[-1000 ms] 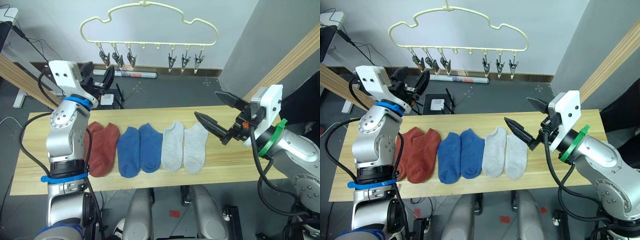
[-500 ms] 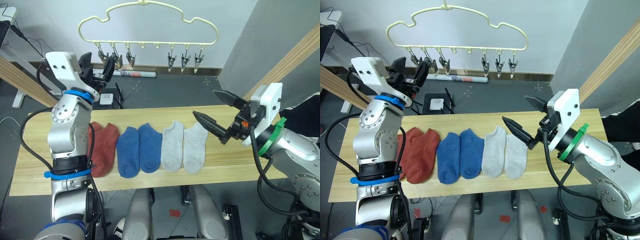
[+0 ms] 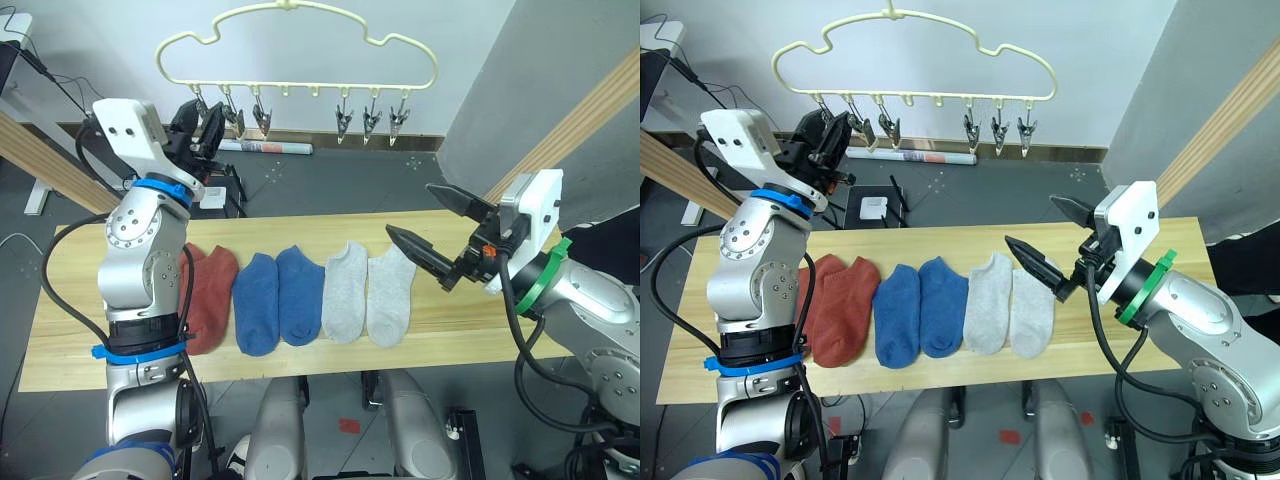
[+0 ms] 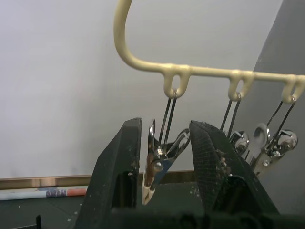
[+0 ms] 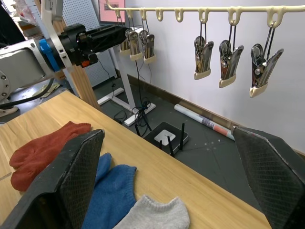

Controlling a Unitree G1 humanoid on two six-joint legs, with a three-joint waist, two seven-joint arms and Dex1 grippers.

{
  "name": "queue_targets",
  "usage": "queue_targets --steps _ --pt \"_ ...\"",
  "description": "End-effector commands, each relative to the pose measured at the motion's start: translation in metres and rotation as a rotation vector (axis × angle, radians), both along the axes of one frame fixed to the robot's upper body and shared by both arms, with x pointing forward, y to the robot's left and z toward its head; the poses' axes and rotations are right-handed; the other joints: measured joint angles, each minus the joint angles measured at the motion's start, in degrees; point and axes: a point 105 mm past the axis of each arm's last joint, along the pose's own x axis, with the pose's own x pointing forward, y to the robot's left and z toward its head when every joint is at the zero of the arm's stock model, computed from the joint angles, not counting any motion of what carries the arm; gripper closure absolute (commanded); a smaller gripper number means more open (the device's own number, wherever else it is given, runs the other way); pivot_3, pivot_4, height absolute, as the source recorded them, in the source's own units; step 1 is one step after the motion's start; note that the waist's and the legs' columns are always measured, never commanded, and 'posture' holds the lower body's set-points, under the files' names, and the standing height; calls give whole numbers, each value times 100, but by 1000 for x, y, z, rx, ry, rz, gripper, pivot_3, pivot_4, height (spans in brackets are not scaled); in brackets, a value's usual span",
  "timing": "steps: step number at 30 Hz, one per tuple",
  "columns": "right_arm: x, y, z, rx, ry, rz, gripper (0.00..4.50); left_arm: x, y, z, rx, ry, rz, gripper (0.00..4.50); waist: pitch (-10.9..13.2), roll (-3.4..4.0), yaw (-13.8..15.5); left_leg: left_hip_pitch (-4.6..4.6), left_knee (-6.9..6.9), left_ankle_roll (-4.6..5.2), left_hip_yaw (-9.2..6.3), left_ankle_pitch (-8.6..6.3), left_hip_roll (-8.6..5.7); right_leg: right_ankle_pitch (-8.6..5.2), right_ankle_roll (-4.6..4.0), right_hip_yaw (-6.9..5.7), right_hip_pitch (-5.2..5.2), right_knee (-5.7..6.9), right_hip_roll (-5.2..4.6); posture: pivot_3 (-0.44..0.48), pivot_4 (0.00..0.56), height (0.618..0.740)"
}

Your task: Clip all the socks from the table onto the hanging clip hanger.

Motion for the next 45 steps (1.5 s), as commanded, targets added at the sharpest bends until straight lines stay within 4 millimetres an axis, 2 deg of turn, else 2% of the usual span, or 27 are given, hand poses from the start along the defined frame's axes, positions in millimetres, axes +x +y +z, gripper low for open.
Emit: queue_targets --steps 1,8,13,19,28,33,40,42,45 --pt "-9 5 5 0 -36 32 0 -8 -2 11 8 -47 -1 2787 0 0 -1 0 0 0 0 0 0 0 0 0 -1 0 0 -84 492 735" --pt "-9 5 4 0 -33 33 0 -6 0 8 2 -29 5 2787 0 0 0 -17 1 -1 0 1 0 1 1 -1 -17 1 0 -84 492 735" --pt "-9 5 4 -1 -34 32 0 -6 -3 11 9 -41 -4 3735 0 0 0 -17 1 -1 0 1 0 1 1 -2 -17 1 0 -78 493 735" --pt "-9 5 2 -4 -31 32 0 -9 -4 14 29 -54 -10 4006 0 0 1 -17 1 -1 0 1 0 1 1 -1 -17 0 0 -71 490 735" --pt "-11 6 -2 -19 -29 36 0 -13 -7 18 69 -64 -37 4120 0 0 7 -18 1 -2 0 1 0 1 2 -1 -17 0 0 -63 485 735" --pt "-10 6 -4 -23 -28 37 0 -14 -2 21 71 -61 -17 4120 0 0 9 -18 1 -3 -1 2 0 1 2 -2 -17 0 0 -52 485 735" --pt "-6 7 -11 -41 -18 16 0 -18 7 15 80 -12 -10 4121 1 1 19 -18 -1 -4 -1 2 0 1 3 -1 -19 -2 0 -37 485 735" --pt "-2 8 -19 -69 6 -10 0 -19 6 14 67 14 -56 4121 1 1 27 -19 0 -7 -3 4 0 1 3 -3 -19 0 0 -34 484 735" --pt "9 3 -45 -159 98 -89 0 -19 5 15 74 42 -105 4121 1 1 29 -19 0 -9 -3 5 0 1 3 -3 -19 0 0 -28 489 735"
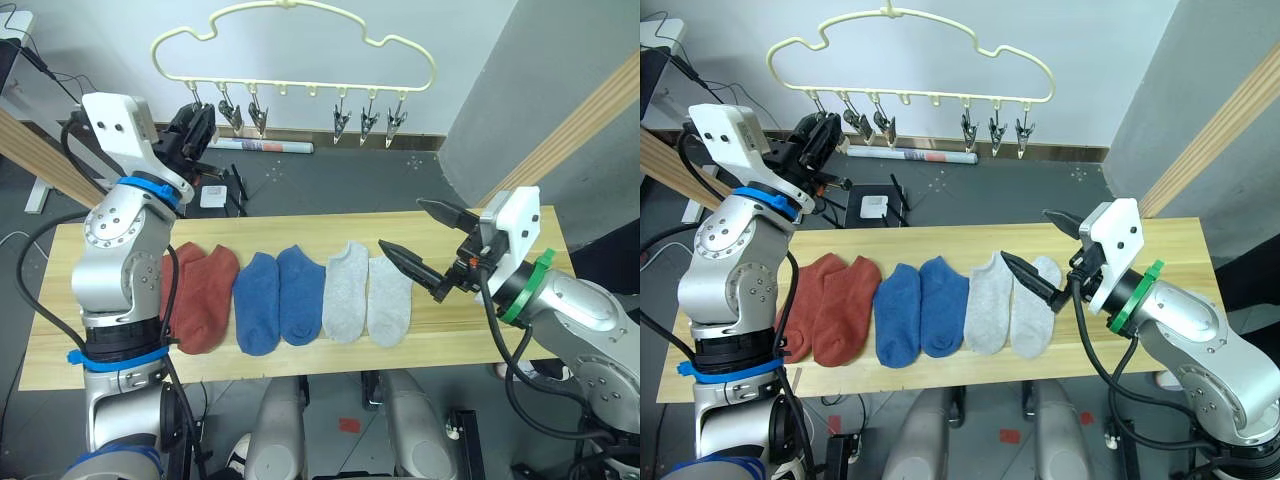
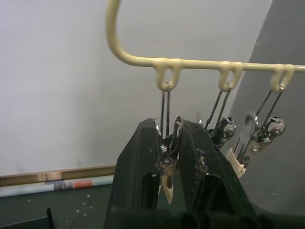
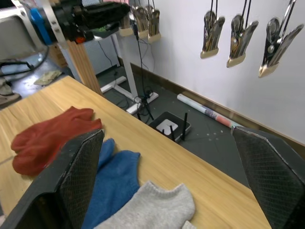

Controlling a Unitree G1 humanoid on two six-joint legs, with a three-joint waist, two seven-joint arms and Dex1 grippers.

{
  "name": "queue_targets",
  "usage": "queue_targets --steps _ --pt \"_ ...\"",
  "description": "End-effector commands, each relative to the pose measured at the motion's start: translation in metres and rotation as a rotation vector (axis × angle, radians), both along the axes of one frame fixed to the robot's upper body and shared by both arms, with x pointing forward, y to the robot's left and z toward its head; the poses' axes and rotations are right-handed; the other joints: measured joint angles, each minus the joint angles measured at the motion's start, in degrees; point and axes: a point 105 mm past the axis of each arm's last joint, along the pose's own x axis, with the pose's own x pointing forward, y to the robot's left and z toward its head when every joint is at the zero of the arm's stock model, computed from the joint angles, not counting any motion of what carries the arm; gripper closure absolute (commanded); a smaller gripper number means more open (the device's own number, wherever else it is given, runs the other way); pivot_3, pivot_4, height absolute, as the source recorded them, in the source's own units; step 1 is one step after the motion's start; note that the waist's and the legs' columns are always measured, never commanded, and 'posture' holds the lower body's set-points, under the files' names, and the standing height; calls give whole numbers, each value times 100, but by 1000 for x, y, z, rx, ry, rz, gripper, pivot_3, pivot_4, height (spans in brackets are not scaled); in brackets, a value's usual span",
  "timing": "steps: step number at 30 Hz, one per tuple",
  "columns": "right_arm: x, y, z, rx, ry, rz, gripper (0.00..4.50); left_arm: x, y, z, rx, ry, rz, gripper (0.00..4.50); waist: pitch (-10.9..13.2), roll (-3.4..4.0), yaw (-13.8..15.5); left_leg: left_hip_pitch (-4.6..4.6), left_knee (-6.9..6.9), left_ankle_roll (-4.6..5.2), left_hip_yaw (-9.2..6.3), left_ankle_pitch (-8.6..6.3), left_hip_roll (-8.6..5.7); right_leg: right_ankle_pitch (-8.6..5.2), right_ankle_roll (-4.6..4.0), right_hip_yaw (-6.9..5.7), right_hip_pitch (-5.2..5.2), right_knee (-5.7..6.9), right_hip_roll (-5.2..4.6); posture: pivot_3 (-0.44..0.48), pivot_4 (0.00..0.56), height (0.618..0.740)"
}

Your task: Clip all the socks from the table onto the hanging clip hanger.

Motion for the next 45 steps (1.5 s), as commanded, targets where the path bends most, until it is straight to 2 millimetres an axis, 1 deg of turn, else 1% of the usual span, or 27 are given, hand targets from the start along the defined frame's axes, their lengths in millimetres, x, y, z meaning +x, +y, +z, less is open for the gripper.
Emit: queue_targets --steps 1,3,6,8,12,16,20,25,27,29,36,39,43,45 --pt "9 -6 -26 -92 70 -108 0 -10 0 15 22 -30 -53 4121 1 0 2 0 0 0 1 0 0 0 0 1 0 0 0 -28 491 735" --pt "14 -4 -39 -92 116 -150 0 -10 2 16 37 -13 -68 4121 6 1 2 0 -1 -1 1 0 0 0 0 0 -1 -1 0 -28 499 735" --pt "26 -4 -58 -131 168 -262 0 -9 1 18 51 -3 -85 4121 20 4 -2 0 -2 -6 2 4 1 0 0 4 -6 1 0 -27 505 735" --pt "33 -2 -67 -146 185 -306 0 -8 0 19 53 2 -93 4121 24 5 -1 -1 -4 -10 1 6 1 0 0 3 -7 2 0 -29 516 735" --pt "56 -6 -90 -120 194 -492 0 -7 -5 18 64 11 -125 4121 36 9 -3 -1 -6 -11 2 7 2 -1 1 4 -10 1 1 -21 519 735" --pt "72 -5 -97 -43 196 -606 0 -6 -5 19 67 24 -137 4121 43 9 -3 -1 -11 -12 5 7 1 -1 1 7 -14 0 0 -17 516 735" --pt "86 -2 -100 17 188 -679 0 -4 -5 18 68 32 -134 4121 48 10 -4 -1 -12 -16 5 10 2 -1 1 5 -17 3 1 -17 515 735" --pt "93 0 -109 48 210 -745 0 -3 -5 17 71 36 -134 4121 50 13 -1 -2 -13 -17 5 10 2 -1 1 5 -18 4 1 -10 515 735" --pt "93 0 -116 24 226 -777 0 -3 -4 17 71 37 -132 4121 50 13 -1 -1 -13 -18 6 10 2 -1 1 5 -18 4 1 -10 515 735" --pt "91 6 -121 34 254 -785 0 -3 -3 17 72 37 -128 4121 50 14 -1 -2 -13 -18 6 10 2 -1 1 6 -18 4 0 -10 515 735" --pt "91 10 -137 66 339 -815 0 -3 -3 15 74 32 -121 4121 50 14 -1 -2 -13 -21 5 12 2 -1 1 5 -19 6 1 -4 511 735" --pt "89 9 -144 104 394 -833 582 -4 -1 14 78 31 -112 4121 50 14 0 -1 -13 -21 4 12 2 -1 1 5 -18 6 1 -1 511 735" --pt "89 10 -145 102 394 -827 1913 -4 0 13 84 32 -109 4121 50 14 0 -1 -13 -21 4 12 2 -1 1 4 -18 6 1 1 507 735" --pt "88 11 -144 102 390 -823 2694 -4 0 12 85 34 -108 4121 50 14 0 -1 -13 -21 4 12 2 -1 1 4 -18 6 1 0 507 735"
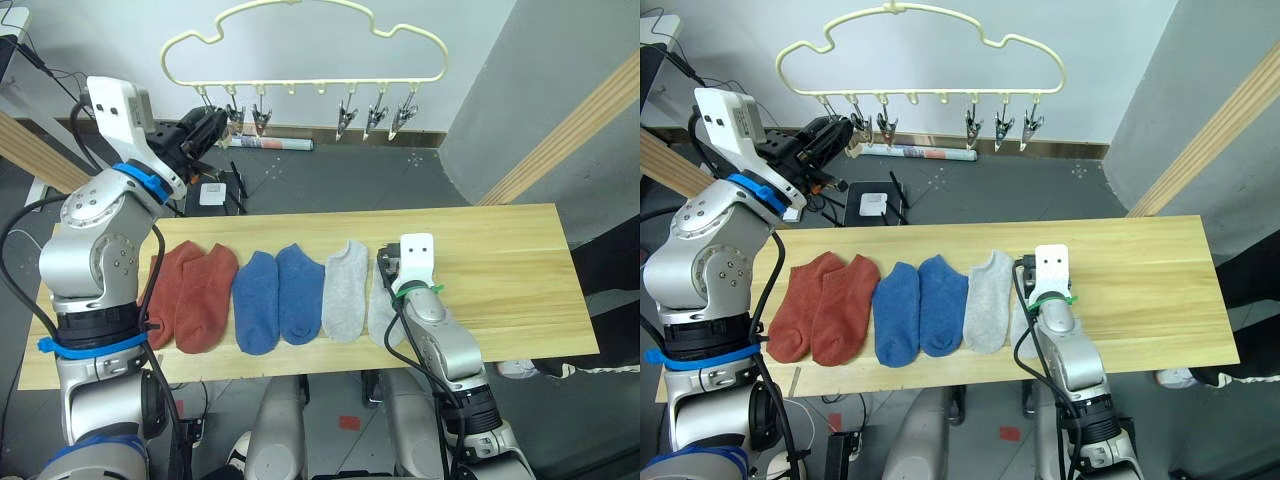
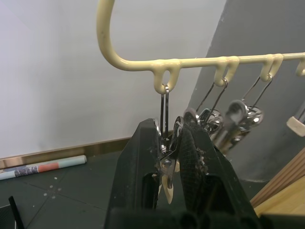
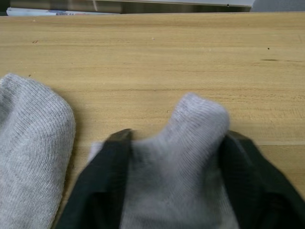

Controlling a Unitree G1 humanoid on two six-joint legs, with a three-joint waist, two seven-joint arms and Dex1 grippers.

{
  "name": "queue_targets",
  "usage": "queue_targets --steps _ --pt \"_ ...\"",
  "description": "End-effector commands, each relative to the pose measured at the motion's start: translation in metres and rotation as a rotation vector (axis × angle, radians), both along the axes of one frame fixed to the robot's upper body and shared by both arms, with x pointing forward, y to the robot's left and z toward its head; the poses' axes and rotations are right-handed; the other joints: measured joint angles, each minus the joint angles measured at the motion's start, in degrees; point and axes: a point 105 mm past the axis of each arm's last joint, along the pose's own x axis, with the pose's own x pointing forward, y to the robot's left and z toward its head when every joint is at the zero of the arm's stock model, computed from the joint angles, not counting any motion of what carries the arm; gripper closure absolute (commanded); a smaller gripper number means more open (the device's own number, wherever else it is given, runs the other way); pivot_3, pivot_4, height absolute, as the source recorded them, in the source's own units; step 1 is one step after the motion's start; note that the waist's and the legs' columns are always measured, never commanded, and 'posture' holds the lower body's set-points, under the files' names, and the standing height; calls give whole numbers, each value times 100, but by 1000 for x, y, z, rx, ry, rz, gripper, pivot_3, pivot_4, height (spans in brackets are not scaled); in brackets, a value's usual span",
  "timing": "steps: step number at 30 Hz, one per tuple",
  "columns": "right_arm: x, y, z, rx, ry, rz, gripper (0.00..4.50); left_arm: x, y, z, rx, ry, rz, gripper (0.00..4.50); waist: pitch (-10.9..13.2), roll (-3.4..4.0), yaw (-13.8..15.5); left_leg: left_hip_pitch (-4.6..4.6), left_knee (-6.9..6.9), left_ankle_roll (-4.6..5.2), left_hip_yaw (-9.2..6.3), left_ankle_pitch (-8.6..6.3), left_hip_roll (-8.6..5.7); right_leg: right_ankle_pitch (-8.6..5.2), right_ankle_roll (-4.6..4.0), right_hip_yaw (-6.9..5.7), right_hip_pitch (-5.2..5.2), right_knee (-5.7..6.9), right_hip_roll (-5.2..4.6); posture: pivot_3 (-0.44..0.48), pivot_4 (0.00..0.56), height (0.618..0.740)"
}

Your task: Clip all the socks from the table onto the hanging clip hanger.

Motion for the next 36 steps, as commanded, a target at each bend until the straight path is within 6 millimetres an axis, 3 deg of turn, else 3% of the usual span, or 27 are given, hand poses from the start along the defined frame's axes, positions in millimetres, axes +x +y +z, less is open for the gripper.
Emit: queue_targets --steps 1,4,6,14,18,24,36 --pt "-5 1 -10 31 36 -27 3001 -6 4 7 16 -43 14 4121 0 0 0 0 0 0 0 0 0 0 0 0 0 0 0 0 507 735" --pt "-4 5 -4 24 9 2 4087 -8 2 5 20 -31 -8 4121 0 0 0 0 0 0 0 0 0 0 0 0 0 0 0 0 508 735" --pt "-3 13 10 38 -44 53 4500 -10 -3 5 19 -6 -56 4121 0 0 -1 0 0 0 0 0 0 0 0 0 0 0 0 6 509 735" --pt "-23 97 87 71 -294 599 4500 -15 -3 16 -62 143 -211 4121 16 5 -24 0 -2 -5 -3 3 4 0 0 -2 -5 4 11 13 515 735" --pt "-31 126 118 100 -372 751 4500 -14 4 18 -148 237 -254 4121 17 5 -23 -1 -5 -6 -4 3 3 0 0 -4 -6 4 12 13 512 735" --pt "-26 151 142 133 -408 831 4500 -15 6 21 -173 291 -290 4121 17 6 -6 -4 -4 -7 -5 3 2 0 -1 -21 -8 6 6 10 508 735" --pt "-14 187 152 171 -430 924 4500 -17 3 23 -223 318 -321 4121 17 6 -1 -9 -2 -12 -6 6 3 1 -2 -77 -2 11 -1 11 499 735"
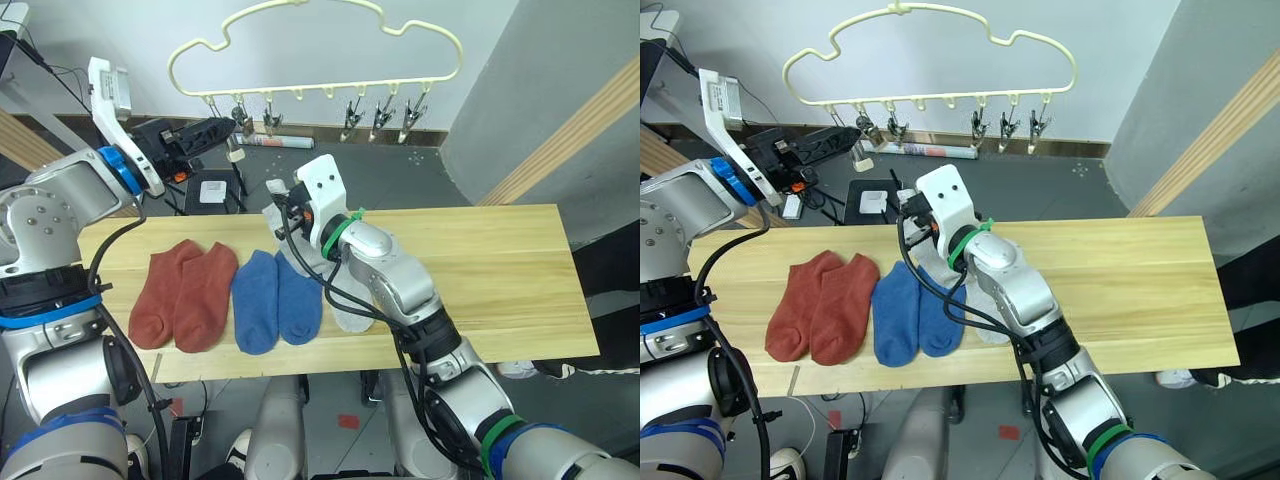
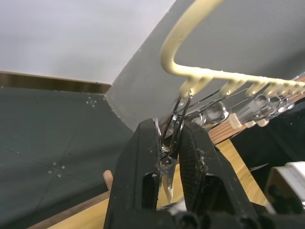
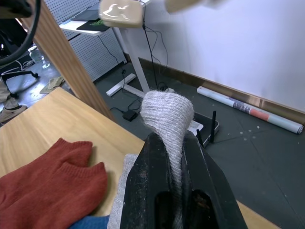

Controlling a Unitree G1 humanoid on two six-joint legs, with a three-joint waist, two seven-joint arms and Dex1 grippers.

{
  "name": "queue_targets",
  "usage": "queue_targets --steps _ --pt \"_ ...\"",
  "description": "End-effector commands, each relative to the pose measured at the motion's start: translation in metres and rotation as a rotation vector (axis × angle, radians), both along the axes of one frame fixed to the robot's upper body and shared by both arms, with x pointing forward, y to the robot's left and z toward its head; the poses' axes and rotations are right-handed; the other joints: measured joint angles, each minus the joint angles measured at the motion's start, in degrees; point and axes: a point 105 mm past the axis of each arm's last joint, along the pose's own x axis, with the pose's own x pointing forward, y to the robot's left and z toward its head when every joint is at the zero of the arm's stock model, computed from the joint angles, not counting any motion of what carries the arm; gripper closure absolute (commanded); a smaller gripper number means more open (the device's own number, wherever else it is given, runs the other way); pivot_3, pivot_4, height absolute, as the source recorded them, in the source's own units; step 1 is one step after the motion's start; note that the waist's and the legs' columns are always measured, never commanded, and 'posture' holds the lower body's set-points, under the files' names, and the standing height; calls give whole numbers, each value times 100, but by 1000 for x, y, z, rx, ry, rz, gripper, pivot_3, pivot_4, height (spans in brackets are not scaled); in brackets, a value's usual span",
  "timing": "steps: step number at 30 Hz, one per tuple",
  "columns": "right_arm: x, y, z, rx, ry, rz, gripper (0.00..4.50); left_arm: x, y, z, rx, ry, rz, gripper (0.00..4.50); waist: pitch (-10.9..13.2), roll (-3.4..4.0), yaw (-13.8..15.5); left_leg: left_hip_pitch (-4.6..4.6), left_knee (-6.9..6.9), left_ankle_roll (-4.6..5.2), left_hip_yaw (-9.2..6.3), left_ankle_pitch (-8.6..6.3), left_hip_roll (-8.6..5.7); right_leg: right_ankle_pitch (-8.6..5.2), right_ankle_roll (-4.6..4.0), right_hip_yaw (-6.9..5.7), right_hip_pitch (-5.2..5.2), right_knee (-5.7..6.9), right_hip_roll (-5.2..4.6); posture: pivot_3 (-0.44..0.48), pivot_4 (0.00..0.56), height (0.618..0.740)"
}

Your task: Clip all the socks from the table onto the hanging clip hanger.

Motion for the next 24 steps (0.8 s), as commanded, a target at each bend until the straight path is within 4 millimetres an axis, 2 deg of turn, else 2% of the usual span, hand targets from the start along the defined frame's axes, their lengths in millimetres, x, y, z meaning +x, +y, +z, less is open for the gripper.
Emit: queue_targets --steps 1,10,15,18,24 --pt "-21 35 34 130 -71 134 4500 -9 0 16 -11 -65 -7 4121 0 0 1 0 0 0 0 0 0 0 0 -1 0 1 0 17 493 735" --pt "-28 51 46 186 -117 226 4500 -13 -8 15 3 -203 93 4121 0 -1 10 -1 2 -4 -3 2 0 2 -3 1 6 0 -5 32 481 735" --pt "-34 58 54 220 -130 277 4500 -14 -12 4 -33 -187 115 4121 -1 -1 18 -1 3 -9 -15 5 1 2 -3 0 12 2 -5 29 473 735" --pt "-39 61 62 254 -137 320 4500 -12 -10 3 -59 -175 124 4121 -1 -1 18 -1 5 -9 -16 5 1 2 -3 -1 13 3 -5 28 470 735" --pt "-39 68 65 285 -105 344 4500 -10 -9 5 -98 -165 133 4121 -1 -2 18 -1 6 -9 -18 5 1 4 -7 -4 16 3 -5 26 466 735"
